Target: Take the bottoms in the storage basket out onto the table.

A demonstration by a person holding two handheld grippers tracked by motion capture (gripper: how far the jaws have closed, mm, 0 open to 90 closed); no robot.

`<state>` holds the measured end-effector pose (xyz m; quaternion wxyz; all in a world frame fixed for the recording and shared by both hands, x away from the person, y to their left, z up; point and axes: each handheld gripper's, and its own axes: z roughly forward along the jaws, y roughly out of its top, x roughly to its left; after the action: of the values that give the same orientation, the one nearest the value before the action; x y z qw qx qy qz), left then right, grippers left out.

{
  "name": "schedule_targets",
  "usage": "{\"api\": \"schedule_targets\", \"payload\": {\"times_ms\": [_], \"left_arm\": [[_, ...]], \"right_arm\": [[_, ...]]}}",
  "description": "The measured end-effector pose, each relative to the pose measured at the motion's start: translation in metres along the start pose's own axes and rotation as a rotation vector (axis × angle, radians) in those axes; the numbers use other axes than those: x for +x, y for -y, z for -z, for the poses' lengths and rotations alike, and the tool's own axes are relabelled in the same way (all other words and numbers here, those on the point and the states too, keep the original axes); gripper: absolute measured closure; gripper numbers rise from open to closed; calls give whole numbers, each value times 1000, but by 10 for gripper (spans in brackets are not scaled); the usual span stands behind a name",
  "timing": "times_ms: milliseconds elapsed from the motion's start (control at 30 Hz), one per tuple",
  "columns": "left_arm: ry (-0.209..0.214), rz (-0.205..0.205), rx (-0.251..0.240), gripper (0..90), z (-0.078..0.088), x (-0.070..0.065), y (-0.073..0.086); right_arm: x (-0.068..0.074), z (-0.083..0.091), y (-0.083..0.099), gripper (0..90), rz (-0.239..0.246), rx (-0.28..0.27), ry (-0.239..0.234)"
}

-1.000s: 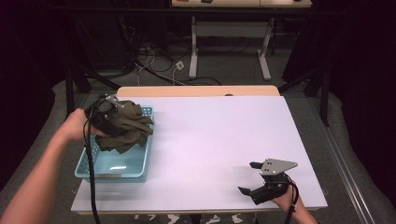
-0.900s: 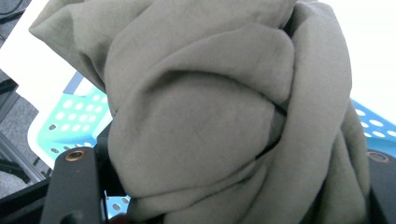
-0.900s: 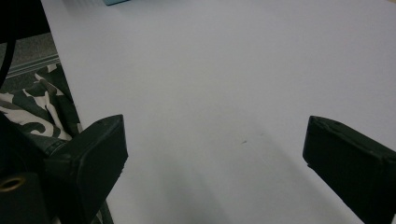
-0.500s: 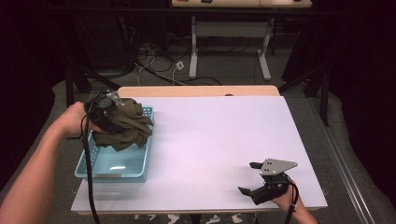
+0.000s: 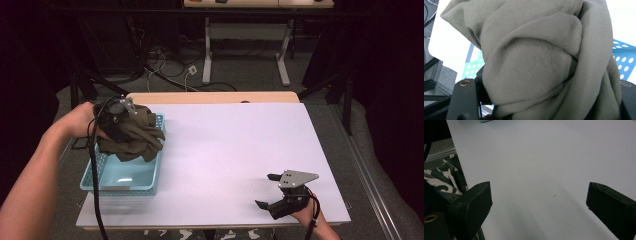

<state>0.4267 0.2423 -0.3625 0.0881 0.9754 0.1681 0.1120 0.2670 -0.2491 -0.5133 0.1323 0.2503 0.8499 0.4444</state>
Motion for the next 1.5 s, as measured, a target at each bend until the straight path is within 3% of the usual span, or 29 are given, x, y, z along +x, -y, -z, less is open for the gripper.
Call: {"api": "schedule_targets", "payload": {"times_ms": [267,767,1267,1500], "left_arm": [[6,-59,36,295,4,-2,-6],[25,-144,33,297,16,-9,-20],[36,-208,64,298,26,-14,-39],[37,-212,68,299,29,-15,-46]], "right_arm": [[0,0,0,63,0,2,0],[0,0,0,63,0,1,-3],[0,0,0,64,2,2,-3],[0,0,0,64,3,-2,-3]]}}
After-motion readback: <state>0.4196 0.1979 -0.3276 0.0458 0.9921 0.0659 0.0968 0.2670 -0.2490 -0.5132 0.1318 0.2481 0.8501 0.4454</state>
